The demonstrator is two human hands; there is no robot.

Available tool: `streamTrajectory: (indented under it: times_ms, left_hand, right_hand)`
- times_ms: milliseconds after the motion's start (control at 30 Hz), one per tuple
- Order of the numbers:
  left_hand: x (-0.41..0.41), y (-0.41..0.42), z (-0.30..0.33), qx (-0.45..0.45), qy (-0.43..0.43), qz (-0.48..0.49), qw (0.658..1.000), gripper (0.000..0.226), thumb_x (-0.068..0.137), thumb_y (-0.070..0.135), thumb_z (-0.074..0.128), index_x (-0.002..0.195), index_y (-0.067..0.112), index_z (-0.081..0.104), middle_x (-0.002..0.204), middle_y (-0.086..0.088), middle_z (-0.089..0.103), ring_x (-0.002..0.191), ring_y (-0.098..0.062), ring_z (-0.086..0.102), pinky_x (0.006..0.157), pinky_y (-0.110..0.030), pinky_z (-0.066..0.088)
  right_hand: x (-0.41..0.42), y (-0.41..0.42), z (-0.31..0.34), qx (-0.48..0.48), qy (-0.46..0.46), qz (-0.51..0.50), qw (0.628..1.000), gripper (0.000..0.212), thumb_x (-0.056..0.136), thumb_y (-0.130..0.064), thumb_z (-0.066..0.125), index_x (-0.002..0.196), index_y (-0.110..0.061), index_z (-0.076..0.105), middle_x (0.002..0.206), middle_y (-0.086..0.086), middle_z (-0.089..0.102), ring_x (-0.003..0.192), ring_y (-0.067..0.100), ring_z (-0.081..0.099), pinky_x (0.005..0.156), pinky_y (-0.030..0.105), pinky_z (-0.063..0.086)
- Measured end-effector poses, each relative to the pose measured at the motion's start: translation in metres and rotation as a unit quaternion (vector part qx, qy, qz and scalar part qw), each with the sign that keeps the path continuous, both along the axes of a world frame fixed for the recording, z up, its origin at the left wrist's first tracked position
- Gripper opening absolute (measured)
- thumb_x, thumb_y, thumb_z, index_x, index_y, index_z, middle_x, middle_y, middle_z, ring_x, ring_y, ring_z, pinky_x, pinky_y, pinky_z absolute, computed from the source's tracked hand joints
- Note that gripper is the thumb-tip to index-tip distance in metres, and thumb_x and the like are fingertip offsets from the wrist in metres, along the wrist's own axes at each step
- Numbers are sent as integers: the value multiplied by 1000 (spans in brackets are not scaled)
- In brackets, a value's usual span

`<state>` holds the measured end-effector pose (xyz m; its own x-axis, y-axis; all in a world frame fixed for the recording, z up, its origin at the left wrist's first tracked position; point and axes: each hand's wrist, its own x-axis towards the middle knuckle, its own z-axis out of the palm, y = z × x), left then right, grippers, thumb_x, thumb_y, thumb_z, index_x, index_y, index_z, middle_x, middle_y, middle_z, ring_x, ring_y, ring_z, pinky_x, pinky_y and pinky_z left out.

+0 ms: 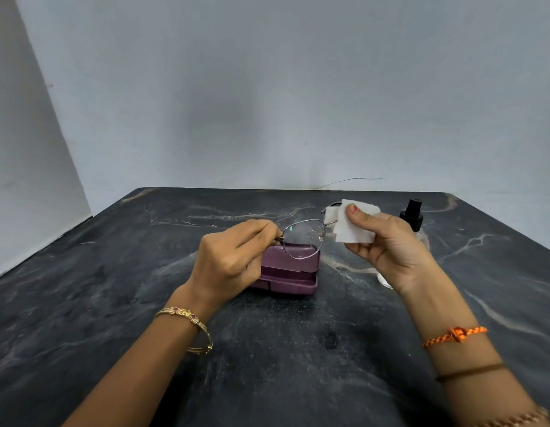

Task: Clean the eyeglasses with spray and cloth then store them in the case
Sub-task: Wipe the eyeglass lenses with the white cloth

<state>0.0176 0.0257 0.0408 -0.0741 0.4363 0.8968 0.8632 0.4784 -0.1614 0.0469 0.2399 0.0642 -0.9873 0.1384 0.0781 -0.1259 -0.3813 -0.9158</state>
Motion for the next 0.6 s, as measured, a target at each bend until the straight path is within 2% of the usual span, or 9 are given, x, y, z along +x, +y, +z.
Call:
streamTrajectory:
  times_ms: [100, 200, 267, 367, 433, 600]
  left_hand:
    - [0, 1, 0, 4, -1, -1, 1000, 15, 65, -18, 68, 76, -7, 69, 72, -11, 70, 65, -15, 66, 49, -25, 55]
    - [-2, 0, 0, 17, -8, 1, 1000, 18, 63, -21, 68, 76, -7, 69, 71, -11, 70, 68, -14, 65, 57, -20, 55]
    - [-3, 1, -2, 20, -10, -4, 1000, 17, 65, -20, 67, 76, -8, 69, 71, -11, 70, 72, -11, 62, 63, -17, 54]
    - [-2, 3, -4, 4, -7, -10, 1000, 14, 66, -18, 67, 76, -8, 69, 72, -11, 70, 67, -15, 66, 56, -23, 56]
    - [-2, 3, -5, 1, -10, -9, 1000, 14, 66, -18, 67, 76, -8, 69, 72, -11, 70, 65, -16, 66, 54, -23, 56]
    - [-5, -1, -4, 23, -6, 6, 1000, 14, 66, -18, 68, 75, -7, 69, 71, -11, 70, 68, -13, 64, 61, -17, 54]
  right_hand:
    - [0, 2, 0, 2, -7, -4, 1000, 30, 52, -20, 69, 80, -9, 63, 58, -3, 73, 55, 5, 68, 54, 17, 56]
    - [0, 0, -1, -97, -10, 3, 995, 23, 60, -16, 67, 81, -9, 62, 59, 0, 72, 56, 11, 70, 54, 21, 57]
    - [-1, -3, -2, -167, -8, -3, 986, 11, 73, -13, 64, 82, -9, 61, 59, 2, 72, 56, 14, 70, 55, 25, 58]
    - [-3, -10, -5, -225, 5, -11, 974, 4, 84, -13, 58, 82, -9, 60, 59, 3, 72, 54, 14, 69, 53, 26, 59]
    - [-5, -14, -7, -211, 12, -9, 977, 2, 82, -12, 59, 82, -10, 60, 57, 1, 72, 53, 11, 69, 54, 24, 58]
    - [-6, -12, -9, -120, 16, 21, 992, 27, 59, -13, 64, 85, -9, 60, 60, -1, 72, 57, 9, 69, 50, 20, 56]
